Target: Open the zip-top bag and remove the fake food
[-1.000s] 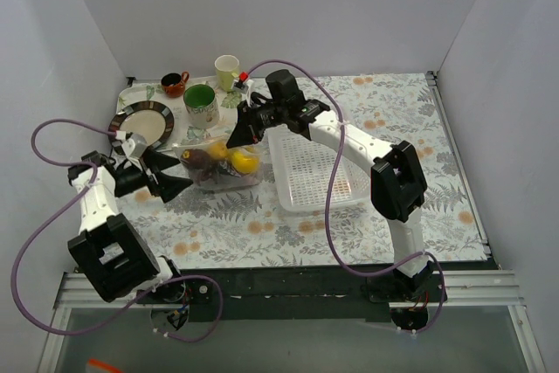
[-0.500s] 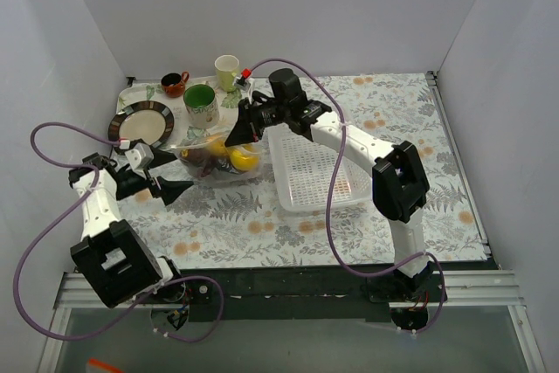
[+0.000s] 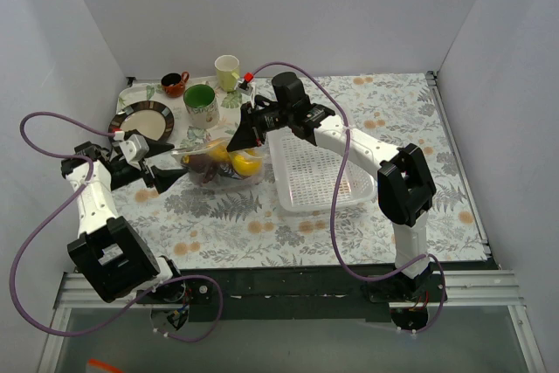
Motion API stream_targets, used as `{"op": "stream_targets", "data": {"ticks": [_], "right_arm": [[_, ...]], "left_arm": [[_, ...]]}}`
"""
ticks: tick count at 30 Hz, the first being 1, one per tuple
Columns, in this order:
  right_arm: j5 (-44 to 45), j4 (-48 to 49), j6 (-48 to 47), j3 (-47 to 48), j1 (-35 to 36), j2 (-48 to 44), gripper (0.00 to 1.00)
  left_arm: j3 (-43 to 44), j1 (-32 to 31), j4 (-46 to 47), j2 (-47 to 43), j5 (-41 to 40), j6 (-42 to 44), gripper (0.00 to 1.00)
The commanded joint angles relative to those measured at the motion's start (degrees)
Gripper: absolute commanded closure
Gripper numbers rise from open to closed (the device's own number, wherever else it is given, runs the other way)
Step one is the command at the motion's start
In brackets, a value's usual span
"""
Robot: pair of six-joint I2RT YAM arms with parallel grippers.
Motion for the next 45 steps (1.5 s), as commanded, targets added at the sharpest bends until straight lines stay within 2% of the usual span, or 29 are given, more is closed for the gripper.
{"op": "stream_targets", "data": {"ticks": [1, 2, 3, 4, 5, 7, 14, 15, 17, 19, 25, 26, 28, 29, 30, 31, 34, 38, 41, 45], "right_arm": [[-2.8, 6.4, 1.8, 0.1, 0.4, -4.2, 0.99], [-2.9, 7.1, 1.9, 0.1, 0.4, -4.2, 0.99], [-2.9, 7.3, 2.2, 0.2, 0.5, -4.0, 0.99], [-3.0, 7.4, 2.4, 0.3, 0.5, -3.9, 0.99], [-3.2, 7.5, 2.5, 0.4, 0.5, -3.8, 0.99], [-3.3, 7.7, 2.6, 0.4, 0.6, -3.8, 0.99], [-3.5, 6.6, 1.2, -0.2, 0.5, -3.9, 0.99], [-3.6, 6.8, 1.4, -0.1, 0.5, -3.7, 0.99], [-3.7, 6.9, 1.5, 0.3, 0.5, -3.5, 0.99], [-3.6, 6.4, 1.4, 0.4, 0.4, -3.1, 0.99], [-2.9, 5.7, 0.5, 0.1, -1.2, -3.3, 0.99], [-1.9, 4.4, -0.4, 0.2, -1.5, -3.5, 0.96], [0.0, 2.0, -4.0, 1.0, -2.4, -4.4, 0.78], [2.9, -2.1, -5.7, 1.9, -2.5, -4.6, 0.57], [4.9, -4.7, -7.7, 3.2, -2.5, -4.9, 0.54], [6.5, -6.5, -10.0, 6.7, -2.3, -5.0, 0.52], [10.8, -9.3, -15.5, 9.5, -0.4, -6.9, 0.45], [18.1, -8.1, -23.4, 7.1, 4.7, -10.0, 0.39], [18.7, -6.3, -27.2, 4.8, 8.6, -10.7, 0.34], [14.9, -4.3, -27.1, 4.4, 10.5, -9.2, 0.31]], "left_arm": [[0.9, -1.6, 2.6, -1.2, 18.7, -3.6, 0.25], [0.8, -2.3, 3.5, -1.4, 18.8, -5.8, 0.32], [1.4, -3.2, 4.9, -1.6, 18.8, -6.6, 0.33], [1.7, -4.0, 5.6, -1.5, 18.8, -7.5, 0.4], [2.0, -4.6, 6.2, -1.5, 18.8, -9.1, 0.51], [2.7, -6.1, 7.1, -1.1, 18.8, -9.9, 0.61], [3.3, -7.2, 8.4, -2.0, 18.7, -12.3, 0.66], [3.0, -7.4, 11.1, -2.4, 18.7, -15.4, 0.75], [2.1, -7.6, 14.9, -3.1, 18.7, -19.5, 0.83], [1.5, -8.0, 21.1, -3.9, 18.7, -26.8, 0.99], [0.4, -8.0, 29.5, -6.5, 18.5, -35.5, 1.0], [0.5, -8.0, 30.3, -6.6, 18.6, -38.3, 1.0], [0.3, -8.0, 36.2, -6.3, 18.0, -44.3, 1.0], [0.1, -7.9, 38.3, -6.1, 17.4, -49.5, 1.0], [0.1, -8.0, 39.4, -5.3, 16.8, -50.1, 1.0], [0.4, -8.0, 39.5, -4.8, 15.7, -50.1, 1.0], [1.5, -8.5, 39.0, -2.3, 11.6, -51.7, 0.99], [3.2, -12.2, 33.5, 0.3, 4.6, -50.9, 1.0], [2.4, -16.2, 24.8, 1.0, 2.7, -42.5, 1.0], [1.6, -20.7, 19.8, 1.4, -1.4, -39.8, 1.0]]}}
